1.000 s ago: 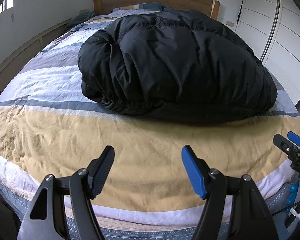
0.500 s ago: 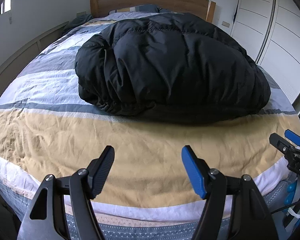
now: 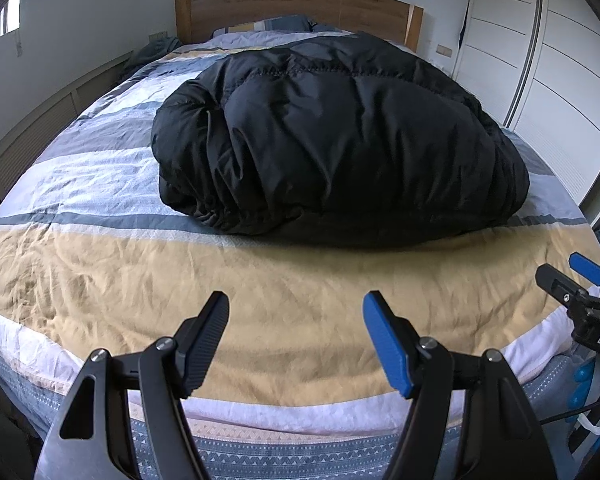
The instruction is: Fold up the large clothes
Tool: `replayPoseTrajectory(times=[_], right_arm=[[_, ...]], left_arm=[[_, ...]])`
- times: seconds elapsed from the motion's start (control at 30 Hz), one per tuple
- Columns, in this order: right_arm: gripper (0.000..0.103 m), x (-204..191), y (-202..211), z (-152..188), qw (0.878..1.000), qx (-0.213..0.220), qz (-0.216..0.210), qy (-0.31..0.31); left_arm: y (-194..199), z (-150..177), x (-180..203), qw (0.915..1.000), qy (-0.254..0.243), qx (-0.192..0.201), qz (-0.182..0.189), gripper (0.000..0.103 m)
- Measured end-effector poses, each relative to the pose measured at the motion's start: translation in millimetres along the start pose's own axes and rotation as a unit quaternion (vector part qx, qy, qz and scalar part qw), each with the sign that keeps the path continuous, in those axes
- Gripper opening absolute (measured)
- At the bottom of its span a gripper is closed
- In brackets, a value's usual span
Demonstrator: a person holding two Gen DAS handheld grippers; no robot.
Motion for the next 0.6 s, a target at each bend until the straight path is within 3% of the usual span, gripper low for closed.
replayPoseTrajectory(times=[0.6], right_arm=[[0.102,-6,8,2,1.000,0.007,0.001,0.008]], left_arm=[[11,4,-2,0.9999,0.001,0.010,-0.007,0.068]])
Point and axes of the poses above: each gripper's, at about its wrist camera, not at the fingertips, and y roughly against the way its jaws point, x to its right, z to its underside, the point moved 2 cm from there along -y, roughly the way its jaws point, and after that the axes turned 7 degrees about -x, right-handed, at the moved point
